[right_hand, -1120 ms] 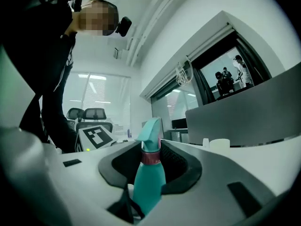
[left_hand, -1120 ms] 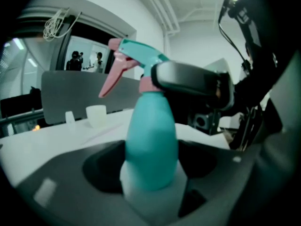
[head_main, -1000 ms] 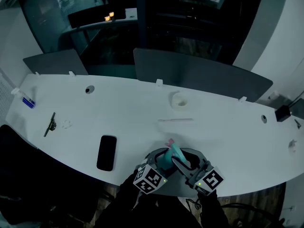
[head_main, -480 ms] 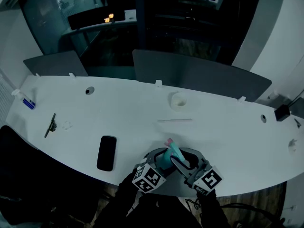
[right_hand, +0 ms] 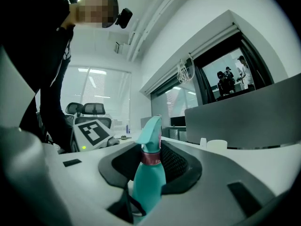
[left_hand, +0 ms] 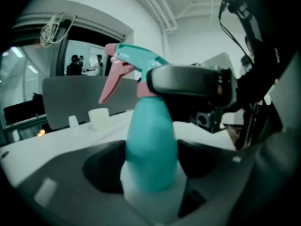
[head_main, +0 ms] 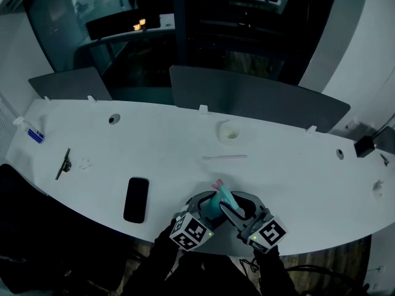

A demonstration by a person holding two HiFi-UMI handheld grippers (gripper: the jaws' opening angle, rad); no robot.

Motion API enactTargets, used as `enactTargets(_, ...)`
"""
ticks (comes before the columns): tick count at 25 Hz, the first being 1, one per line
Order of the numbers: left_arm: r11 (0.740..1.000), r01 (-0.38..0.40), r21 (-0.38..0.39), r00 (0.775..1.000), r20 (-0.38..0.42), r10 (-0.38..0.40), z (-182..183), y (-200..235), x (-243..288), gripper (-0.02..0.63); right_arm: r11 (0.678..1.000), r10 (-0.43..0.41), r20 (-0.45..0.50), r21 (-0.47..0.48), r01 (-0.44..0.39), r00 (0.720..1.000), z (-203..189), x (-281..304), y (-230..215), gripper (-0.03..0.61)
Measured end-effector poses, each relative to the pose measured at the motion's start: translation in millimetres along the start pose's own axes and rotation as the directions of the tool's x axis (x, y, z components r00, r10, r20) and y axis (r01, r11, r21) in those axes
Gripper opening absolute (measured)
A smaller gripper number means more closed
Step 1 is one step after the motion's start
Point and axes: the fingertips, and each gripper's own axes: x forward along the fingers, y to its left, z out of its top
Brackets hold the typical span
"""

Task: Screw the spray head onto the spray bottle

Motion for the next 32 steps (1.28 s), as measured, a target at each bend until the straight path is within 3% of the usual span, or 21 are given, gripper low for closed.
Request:
enactTargets(2,0.981,-0.18,-0.075,0.983,0.017,0.182,0,4,-2,0.35,1.0,-0.026,0.004,-0.006,0.026,1.0,0,1,0,0.132)
enactTargets(4,0.927,-0.341,-0.158,0.938,0.005,0.346,-1,6,-4,0.35,0.999,-0.031,0.007,-0.011,0.031,0.999,0,2,2,0.132)
enactTargets(5,0.908,-0.378,-0.181,0.924,-0.003,0.383,-3,6,-5,0.35,1.0,-0.027,0.004,-0.014,0.027,1.0,0,3,3,0.132)
enactTargets(6,0.908,-0.375,-0.185,0.924,-0.001,0.381,-4,6,-6,0.351,1.0,-0.023,0.001,-0.015,0.023,1.0,-1,3,3,0.131)
enactTargets(7,0.926,-0.335,-0.176,0.939,0.013,0.343,-3,6,-7,0.351,1.0,-0.016,-0.003,-0.016,0.016,1.0,-1,3,4,0.13)
enactTargets(10,0.989,-0.101,-0.11,0.991,0.078,0.11,5,8,-12,0.377,1.0,0.015,-0.016,-0.021,-0.015,1.0,-1,4,4,0.132)
enactTargets(12,0.998,0.011,-0.055,0.997,0.073,-0.007,9,5,-10,0.364,1.0,0.02,-0.019,-0.02,-0.02,1.0,0,4,3,0.132)
enactTargets(13,0.999,0.017,-0.044,0.998,0.069,-0.014,10,3,-8,0.334,1.0,0.01,-0.015,-0.017,-0.01,1.0,0,4,2,0.132)
enactTargets(14,0.999,-0.013,-0.053,0.997,0.074,0.017,11,3,-8,0.333,1.0,-0.005,-0.011,-0.014,0.004,1.0,0,4,1,0.132)
enactTargets(16,0.981,-0.157,-0.114,0.981,0.096,0.168,11,5,-10,0.331,1.0,-0.029,-0.002,-0.012,0.029,1.0,0,4,1,0.132)
enactTargets(18,0.921,-0.343,-0.183,0.928,0.089,0.363,9,8,-13,0.331,0.999,-0.04,0.003,-0.019,0.04,0.999,0,5,3,0.132)
enactTargets(20,0.868,-0.45,-0.21,0.88,0.063,0.472,6,8,-15,0.331,0.999,-0.041,0.002,-0.022,0.041,0.999,0,6,6,0.132)
enactTargets(21,0.872,-0.447,-0.201,0.882,0.061,0.467,5,8,-14,0.334,0.999,-0.042,0.001,-0.021,0.042,0.999,0,6,6,0.132)
enactTargets(22,0.895,-0.409,-0.181,0.902,0.072,0.426,5,8,-15,0.336,0.999,-0.04,-0.001,-0.02,0.04,0.999,-1,6,6,0.132)
enactTargets(25,0.979,-0.183,-0.093,0.975,0.113,0.193,9,10,-18,0.391,1.0,-0.007,-0.012,-0.026,0.007,1.0,-1,6,6,0.132)
enactTargets(27,0.998,-0.028,-0.061,0.994,0.103,0.034,11,8,-14,0.378,1.0,0.012,-0.016,-0.02,-0.012,1.0,0,7,5,0.132)
enactTargets(28,0.999,0.012,-0.05,0.995,0.098,-0.007,12,5,-12,0.334,1.0,0.012,-0.014,-0.015,-0.012,1.0,0,6,5,0.132)
enactTargets(30,0.998,-0.01,-0.054,0.994,0.106,0.016,14,3,-11,0.331,1.0,-0.005,-0.008,-0.01,0.005,1.0,0,5,4,0.132)
enactTargets(32,0.983,-0.148,-0.111,0.979,0.124,0.161,14,5,-13,0.33,0.999,-0.03,0.0,-0.018,0.03,1.0,0,5,5,0.132)
